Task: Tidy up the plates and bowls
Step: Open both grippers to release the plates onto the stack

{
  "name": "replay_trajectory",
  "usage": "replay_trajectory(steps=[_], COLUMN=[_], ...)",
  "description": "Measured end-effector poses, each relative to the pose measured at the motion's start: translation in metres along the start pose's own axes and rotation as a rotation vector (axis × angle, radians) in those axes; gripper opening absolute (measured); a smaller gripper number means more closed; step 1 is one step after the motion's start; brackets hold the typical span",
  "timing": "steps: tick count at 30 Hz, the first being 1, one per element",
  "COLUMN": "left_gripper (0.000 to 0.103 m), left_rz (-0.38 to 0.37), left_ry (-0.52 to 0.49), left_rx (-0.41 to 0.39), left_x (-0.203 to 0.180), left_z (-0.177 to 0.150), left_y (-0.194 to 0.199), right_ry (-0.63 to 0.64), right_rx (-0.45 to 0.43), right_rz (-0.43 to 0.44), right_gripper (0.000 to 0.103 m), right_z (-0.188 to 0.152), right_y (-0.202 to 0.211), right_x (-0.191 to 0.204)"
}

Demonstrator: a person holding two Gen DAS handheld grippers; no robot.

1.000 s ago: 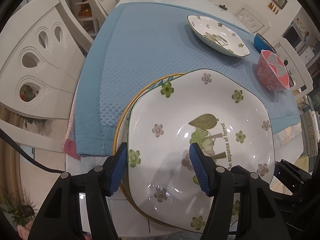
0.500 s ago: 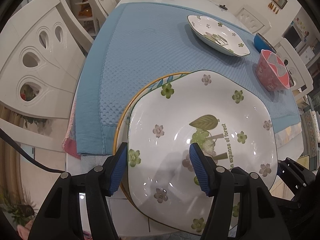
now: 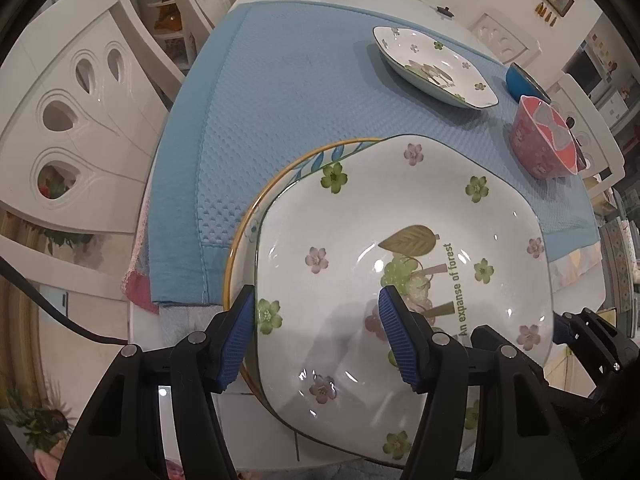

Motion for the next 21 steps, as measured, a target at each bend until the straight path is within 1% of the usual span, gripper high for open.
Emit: replay_trajectory(steps=[2,3,6,10,21], left_gripper=[0.059,0.061,0.061,0.061,0.061], left_rz=[-0.005,-0.007,-0.013,-0.010,-0.005], left_ry=[0.000,-0.002,0.005,0.004,0.007], left_rx=[0.007,0.005,0.010,0.010,0.006], left_x=[-0.001,-0.002,-0.002,-0.003,-0.002], left_z=[-0.001,-0.001,0.000,0.000,0.000], left_y=[-0.001,-0.001,-0.002,-0.002,0.000], right_ry=[0.009,0.004,-0.034,-0.007,-0.014], right_rx=[0.001,0.007,0.018,-0.010,0.012], right_rz=[-0.035,-0.046,-0.023,-0.045,-0.028], right_gripper=[0.050,0.050,0.051,0.051,0.052], right_z=[0.000,-0.001,-0.003,-0.001,-0.002], right_y=[0.001,0.001,-0.001,0.006,0.000], right_x=[0.000,-0.001,-0.010,-0.006,-0.008])
Point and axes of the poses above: each gripper's, at about its wrist camera, not at the fingertips, and y roughly against the way its jaws point, x to its left, z to its top, the point moved 1 cm from there along -y, roughly the way its jaws point, and after that the axes turned 5 degrees about y, right-handed, at the moved point
